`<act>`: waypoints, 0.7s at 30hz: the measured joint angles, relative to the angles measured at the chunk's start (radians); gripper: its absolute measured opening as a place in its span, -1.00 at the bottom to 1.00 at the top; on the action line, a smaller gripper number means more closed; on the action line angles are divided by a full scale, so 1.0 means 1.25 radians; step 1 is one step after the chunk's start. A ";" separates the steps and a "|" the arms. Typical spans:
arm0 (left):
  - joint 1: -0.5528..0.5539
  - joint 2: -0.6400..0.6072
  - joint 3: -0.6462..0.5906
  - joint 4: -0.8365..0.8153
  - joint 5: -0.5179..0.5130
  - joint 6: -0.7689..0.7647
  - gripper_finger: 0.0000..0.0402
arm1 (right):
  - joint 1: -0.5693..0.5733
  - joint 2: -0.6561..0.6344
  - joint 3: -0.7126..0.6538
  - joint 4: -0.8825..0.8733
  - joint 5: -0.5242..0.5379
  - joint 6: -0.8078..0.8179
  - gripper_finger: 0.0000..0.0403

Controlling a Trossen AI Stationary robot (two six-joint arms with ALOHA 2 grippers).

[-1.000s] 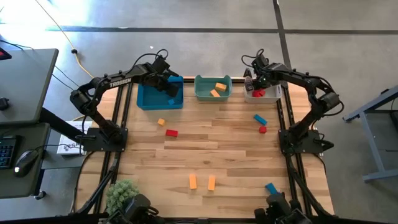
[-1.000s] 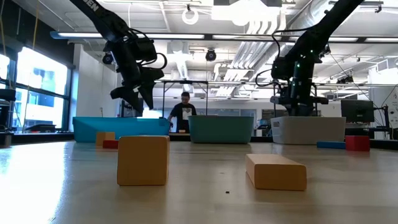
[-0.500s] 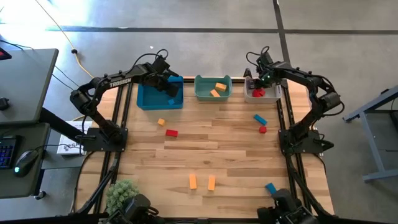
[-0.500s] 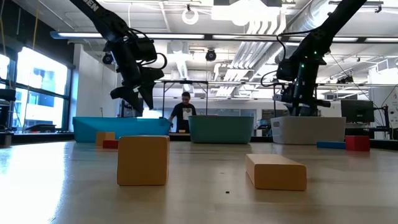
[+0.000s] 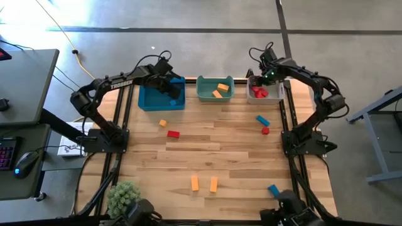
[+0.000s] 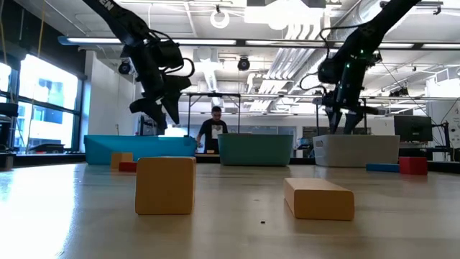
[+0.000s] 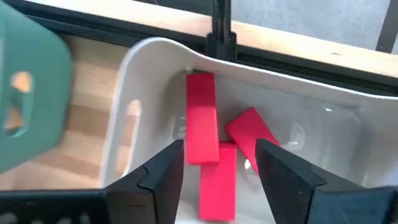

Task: Sort & place blocks by color
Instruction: Put the blue block into the blue bin

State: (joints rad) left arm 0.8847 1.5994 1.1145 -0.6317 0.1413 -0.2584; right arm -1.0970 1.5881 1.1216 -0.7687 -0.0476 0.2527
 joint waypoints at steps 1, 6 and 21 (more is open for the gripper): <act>-0.007 -0.002 0.000 0.000 0.000 0.000 0.02 | 0.002 -0.007 0.007 -0.013 -0.007 0.000 -0.08; -0.043 -0.015 0.000 -0.001 0.000 0.003 0.02 | 0.030 -0.054 0.011 -0.074 -0.044 0.001 -0.08; -0.145 -0.085 0.000 -0.068 0.001 0.095 0.02 | 0.250 -0.142 0.011 -0.246 -0.073 0.145 -0.08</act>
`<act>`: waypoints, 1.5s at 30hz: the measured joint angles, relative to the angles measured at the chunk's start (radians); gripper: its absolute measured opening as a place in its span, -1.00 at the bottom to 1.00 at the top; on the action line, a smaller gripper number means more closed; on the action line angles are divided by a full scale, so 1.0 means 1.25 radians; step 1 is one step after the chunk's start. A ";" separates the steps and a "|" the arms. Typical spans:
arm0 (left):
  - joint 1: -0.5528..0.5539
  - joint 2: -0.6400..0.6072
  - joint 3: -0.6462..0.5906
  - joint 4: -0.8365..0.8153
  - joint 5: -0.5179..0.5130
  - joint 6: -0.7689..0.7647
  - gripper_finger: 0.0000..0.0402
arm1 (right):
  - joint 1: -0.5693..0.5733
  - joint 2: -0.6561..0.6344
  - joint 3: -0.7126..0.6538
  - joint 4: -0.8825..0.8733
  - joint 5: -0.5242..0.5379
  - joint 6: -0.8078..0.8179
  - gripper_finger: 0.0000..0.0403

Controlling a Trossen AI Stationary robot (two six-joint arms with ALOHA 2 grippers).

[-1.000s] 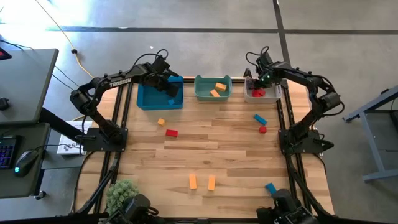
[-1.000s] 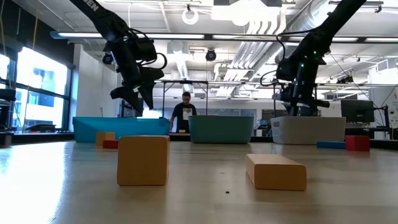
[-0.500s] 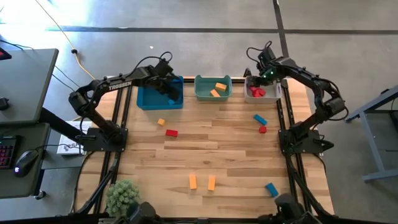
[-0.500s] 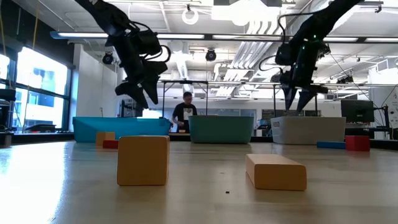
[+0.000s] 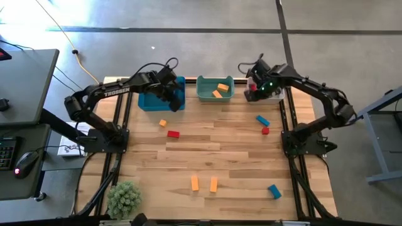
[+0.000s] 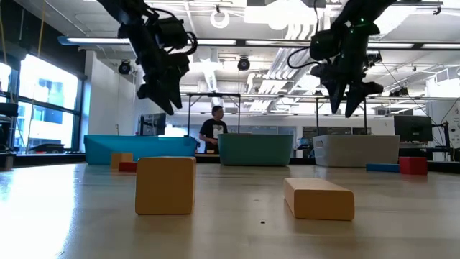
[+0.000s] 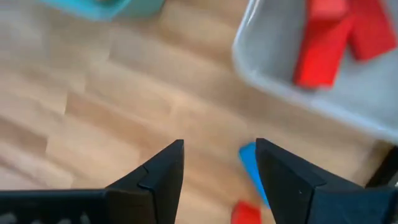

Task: Sort & place blocks by color
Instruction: Put the blue block into the blue bin

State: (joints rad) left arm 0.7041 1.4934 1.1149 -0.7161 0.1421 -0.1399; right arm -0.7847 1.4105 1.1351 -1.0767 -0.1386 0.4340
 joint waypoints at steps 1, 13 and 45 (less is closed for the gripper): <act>-0.006 -0.008 0.000 -0.005 0.000 0.007 0.02 | 0.021 -0.001 0.000 -0.017 -0.002 0.010 -0.08; -0.088 -0.071 0.000 -0.018 0.001 0.031 0.02 | 0.323 0.000 0.000 -0.152 -0.039 0.140 -0.08; -0.227 -0.075 0.000 -0.034 0.000 -0.035 0.02 | 1.112 0.001 -0.056 -0.084 -0.099 0.859 0.22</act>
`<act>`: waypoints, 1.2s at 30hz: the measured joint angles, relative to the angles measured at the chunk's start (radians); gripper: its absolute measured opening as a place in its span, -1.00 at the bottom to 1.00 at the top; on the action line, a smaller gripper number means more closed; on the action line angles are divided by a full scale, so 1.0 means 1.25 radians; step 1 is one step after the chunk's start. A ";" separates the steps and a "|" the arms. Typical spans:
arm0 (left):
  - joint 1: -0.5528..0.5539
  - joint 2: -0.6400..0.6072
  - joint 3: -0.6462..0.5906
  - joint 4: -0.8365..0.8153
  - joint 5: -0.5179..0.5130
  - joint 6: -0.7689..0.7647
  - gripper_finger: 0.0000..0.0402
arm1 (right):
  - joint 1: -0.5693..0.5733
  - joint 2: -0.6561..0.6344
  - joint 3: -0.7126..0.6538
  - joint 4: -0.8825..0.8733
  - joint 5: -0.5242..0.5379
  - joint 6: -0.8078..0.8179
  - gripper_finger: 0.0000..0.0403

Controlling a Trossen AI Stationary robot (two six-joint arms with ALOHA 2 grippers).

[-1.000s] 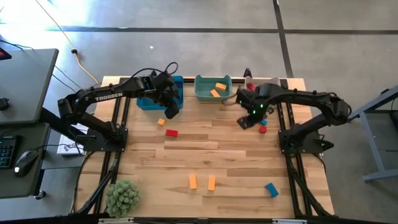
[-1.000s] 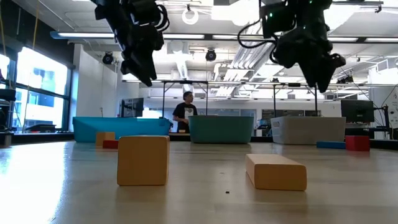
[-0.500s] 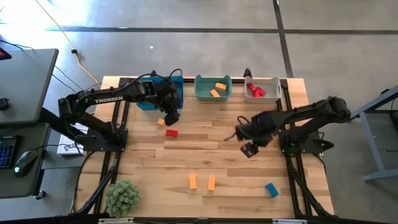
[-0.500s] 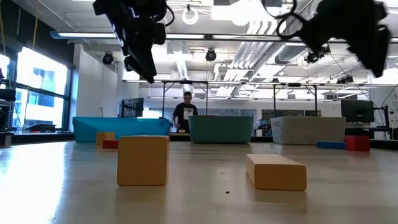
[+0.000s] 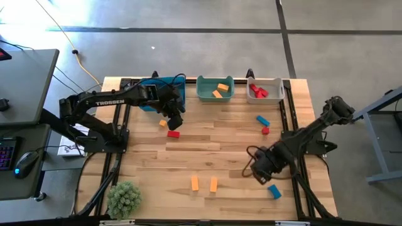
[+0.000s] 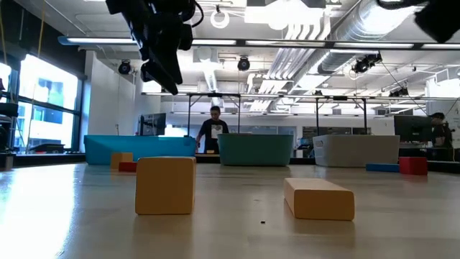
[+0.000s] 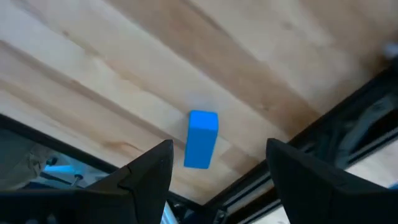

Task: Sort & place blocks by color
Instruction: Put the blue block into the blue bin

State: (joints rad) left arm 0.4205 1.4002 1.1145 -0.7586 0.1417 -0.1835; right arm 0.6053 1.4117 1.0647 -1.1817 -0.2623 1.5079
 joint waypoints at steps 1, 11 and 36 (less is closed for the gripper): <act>-0.004 0.000 0.000 0.000 0.000 -0.021 0.02 | 0.018 0.000 -0.006 0.016 0.000 0.018 0.22; -0.066 0.000 0.000 0.000 0.000 -0.218 0.02 | 0.197 0.001 -0.026 0.070 0.061 0.216 0.22; -0.274 0.001 0.000 0.001 -0.069 -0.483 0.02 | 0.366 0.176 -0.026 0.191 0.146 0.385 0.22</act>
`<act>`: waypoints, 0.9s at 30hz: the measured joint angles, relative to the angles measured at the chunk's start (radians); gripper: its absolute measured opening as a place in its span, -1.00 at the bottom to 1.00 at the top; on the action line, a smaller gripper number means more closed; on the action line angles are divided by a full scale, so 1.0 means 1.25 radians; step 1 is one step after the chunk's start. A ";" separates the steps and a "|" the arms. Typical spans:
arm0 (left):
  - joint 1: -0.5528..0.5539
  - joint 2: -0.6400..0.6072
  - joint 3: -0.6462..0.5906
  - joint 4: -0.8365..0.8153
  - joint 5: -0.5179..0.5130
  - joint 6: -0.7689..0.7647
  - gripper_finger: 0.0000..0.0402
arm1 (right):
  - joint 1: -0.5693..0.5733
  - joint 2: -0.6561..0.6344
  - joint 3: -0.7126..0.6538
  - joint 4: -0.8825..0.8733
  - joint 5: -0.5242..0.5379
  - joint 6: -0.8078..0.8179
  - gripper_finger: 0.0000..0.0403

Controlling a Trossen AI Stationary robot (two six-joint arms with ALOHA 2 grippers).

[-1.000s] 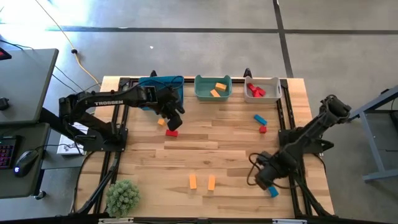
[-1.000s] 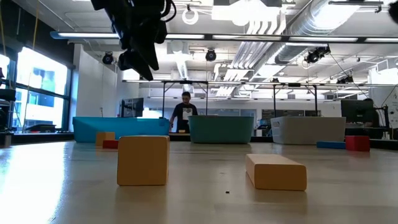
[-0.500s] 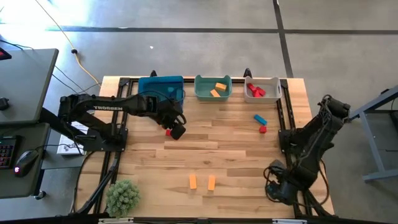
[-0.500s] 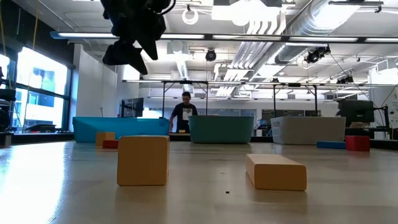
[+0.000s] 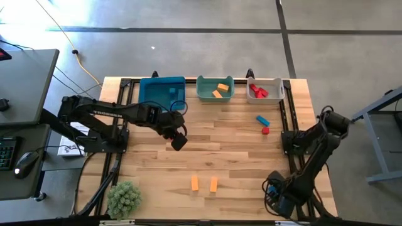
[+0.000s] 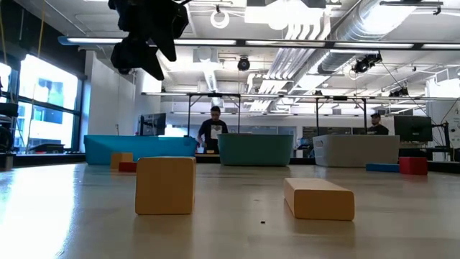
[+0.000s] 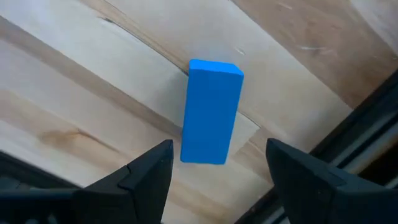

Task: Sort & place blocks by color
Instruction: Put the blue block into the blue bin

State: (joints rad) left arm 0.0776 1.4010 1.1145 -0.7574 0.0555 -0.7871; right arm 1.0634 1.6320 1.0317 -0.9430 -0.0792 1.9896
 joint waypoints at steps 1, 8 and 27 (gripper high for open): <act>-0.003 0.000 0.000 0.000 0.000 0.000 0.02 | 0.000 0.009 0.000 0.004 0.000 0.000 0.22; -0.021 0.000 0.000 0.000 -0.017 -0.018 0.02 | 0.000 0.076 0.000 0.040 -0.001 0.001 0.22; -0.027 0.000 0.000 0.002 -0.018 -0.032 0.02 | -0.003 0.117 0.001 0.133 -0.020 0.001 -0.47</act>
State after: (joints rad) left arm 0.0441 1.4014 1.1145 -0.7555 0.0326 -0.8276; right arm 1.0600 1.7779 1.0328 -0.7763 -0.1037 1.9906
